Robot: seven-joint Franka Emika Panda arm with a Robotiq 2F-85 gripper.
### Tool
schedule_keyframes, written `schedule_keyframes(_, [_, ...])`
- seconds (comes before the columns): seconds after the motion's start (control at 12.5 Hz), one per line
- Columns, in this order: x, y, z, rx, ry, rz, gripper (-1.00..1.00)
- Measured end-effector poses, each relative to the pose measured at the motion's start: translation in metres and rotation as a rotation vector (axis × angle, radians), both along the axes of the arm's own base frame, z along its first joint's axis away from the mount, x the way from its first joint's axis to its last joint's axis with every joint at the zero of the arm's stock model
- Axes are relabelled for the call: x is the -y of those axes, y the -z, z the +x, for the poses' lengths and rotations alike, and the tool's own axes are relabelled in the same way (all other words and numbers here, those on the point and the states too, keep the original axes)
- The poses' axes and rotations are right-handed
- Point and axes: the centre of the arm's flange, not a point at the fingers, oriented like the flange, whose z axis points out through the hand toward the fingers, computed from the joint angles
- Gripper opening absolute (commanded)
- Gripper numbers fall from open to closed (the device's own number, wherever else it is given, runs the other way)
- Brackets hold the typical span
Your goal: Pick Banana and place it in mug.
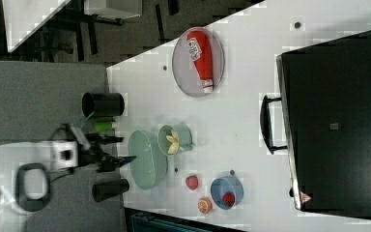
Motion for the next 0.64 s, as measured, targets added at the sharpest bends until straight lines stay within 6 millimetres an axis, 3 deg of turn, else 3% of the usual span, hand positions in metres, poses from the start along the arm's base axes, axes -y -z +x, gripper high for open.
schedule_keyframes(0.08, [0.015, -0.04, 0.006, 0.014, 0.028, 0.003, 1.0])
schedule_keyframes(0.24, [0.051, -0.092, 0.011, 0.048, 0.083, 0.02, 1.0])
schedule_keyframes(0.48, [0.134, -0.137, 0.016, 0.054, 0.172, 0.005, 1.0])
schedule_keyframes(0.64, [0.188, -0.15, 0.012, 0.022, 0.218, -0.056, 1.0])
